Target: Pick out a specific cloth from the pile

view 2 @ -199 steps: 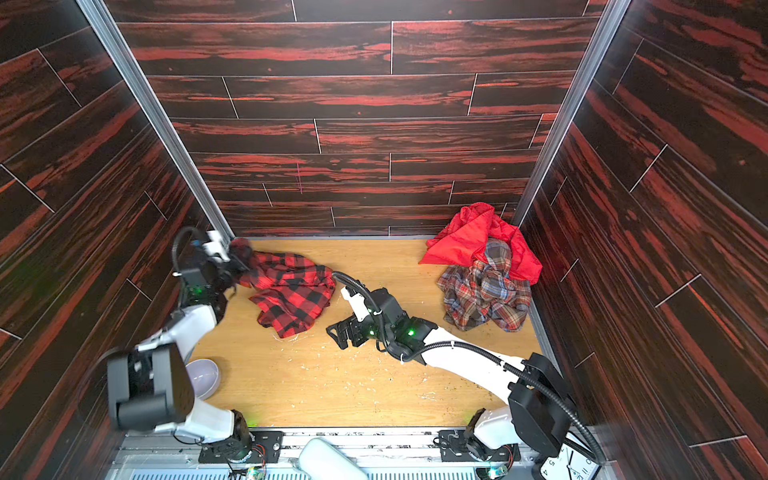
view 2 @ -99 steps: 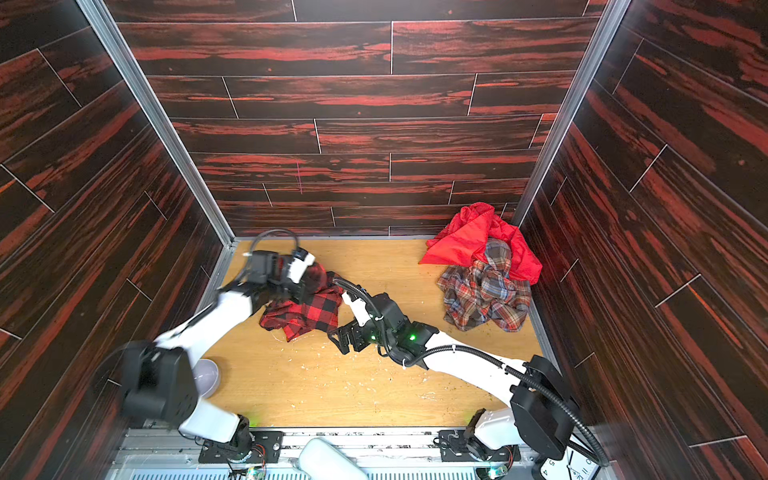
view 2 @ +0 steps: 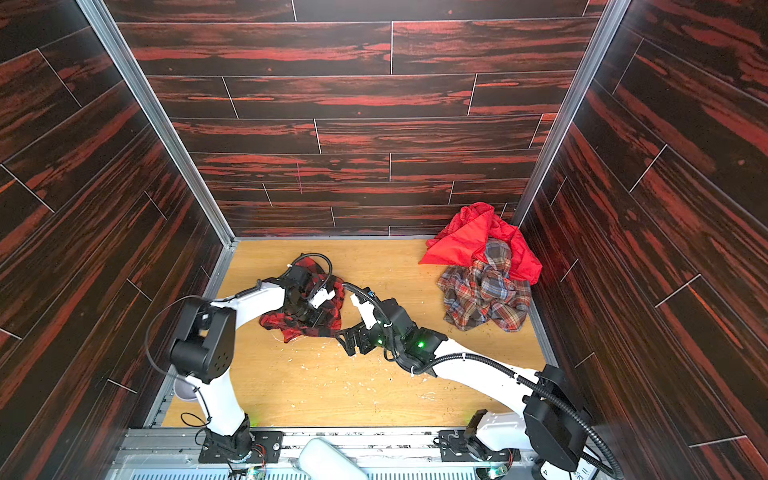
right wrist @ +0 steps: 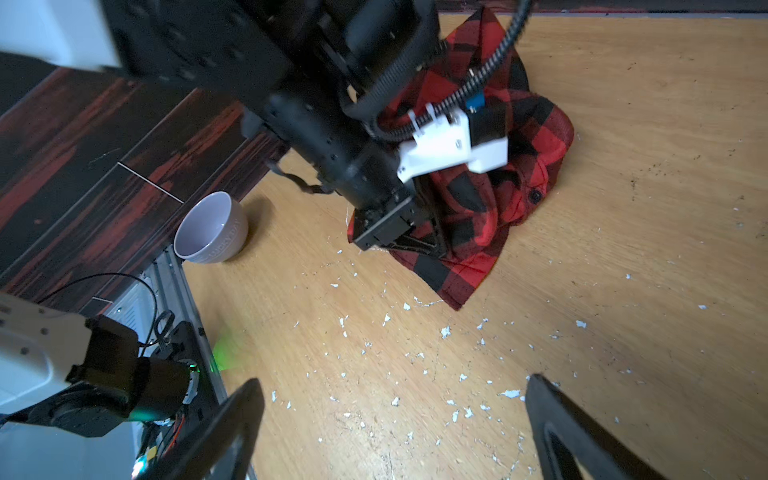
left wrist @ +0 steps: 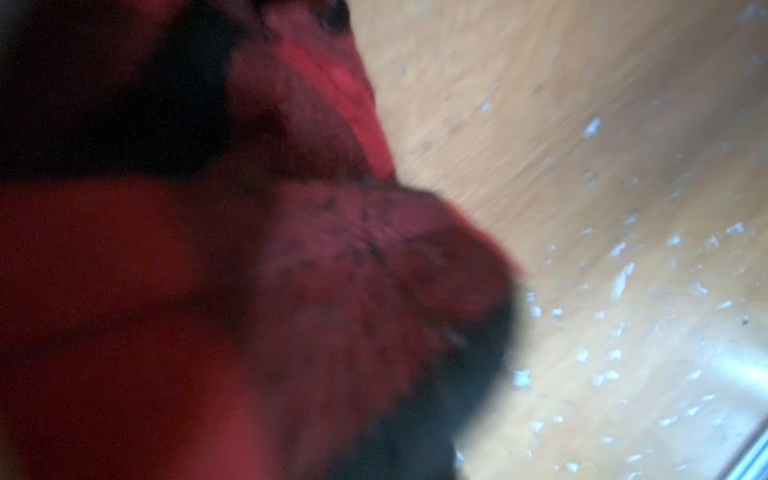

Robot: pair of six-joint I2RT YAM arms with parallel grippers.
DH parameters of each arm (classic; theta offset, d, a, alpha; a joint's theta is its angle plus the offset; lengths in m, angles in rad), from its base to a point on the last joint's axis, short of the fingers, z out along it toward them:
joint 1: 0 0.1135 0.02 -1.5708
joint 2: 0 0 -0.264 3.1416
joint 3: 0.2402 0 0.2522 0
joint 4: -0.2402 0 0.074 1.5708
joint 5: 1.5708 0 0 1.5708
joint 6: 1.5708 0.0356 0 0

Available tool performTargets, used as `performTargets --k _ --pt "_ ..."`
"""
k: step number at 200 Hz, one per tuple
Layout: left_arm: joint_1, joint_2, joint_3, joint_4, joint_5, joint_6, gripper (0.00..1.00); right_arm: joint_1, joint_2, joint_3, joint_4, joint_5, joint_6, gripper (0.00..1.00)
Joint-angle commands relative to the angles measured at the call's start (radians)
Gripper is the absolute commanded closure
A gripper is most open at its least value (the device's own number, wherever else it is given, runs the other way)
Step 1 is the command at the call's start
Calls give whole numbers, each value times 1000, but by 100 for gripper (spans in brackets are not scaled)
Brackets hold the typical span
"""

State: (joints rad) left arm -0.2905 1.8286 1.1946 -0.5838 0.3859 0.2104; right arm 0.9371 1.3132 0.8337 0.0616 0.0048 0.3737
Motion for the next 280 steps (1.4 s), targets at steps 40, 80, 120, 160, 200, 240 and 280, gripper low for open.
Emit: performTargets --k 40,80,120,160,200,240,280 --pt "-1 -345 -89 76 -33 -61 33 6 5 18 7 2 5 1" --pt "-1 -443 -179 198 -373 -226 26 5 2 21 1 14 7 1" --pt "2 -171 -16 -78 -476 -301 19 3 -6 36 -36 26 -18 1" --pt "39 142 245 -147 -471 -380 17 0 -27 43 -76 48 -47 1" --pt "108 420 612 -258 -564 -401 16 -24 -52 72 -133 73 -85 1" --pt "160 537 827 -343 -512 -380 15 -59 -57 86 -152 58 -101 1" --pt "168 401 719 -244 -536 -361 6 -91 -56 99 -153 37 -110 1"
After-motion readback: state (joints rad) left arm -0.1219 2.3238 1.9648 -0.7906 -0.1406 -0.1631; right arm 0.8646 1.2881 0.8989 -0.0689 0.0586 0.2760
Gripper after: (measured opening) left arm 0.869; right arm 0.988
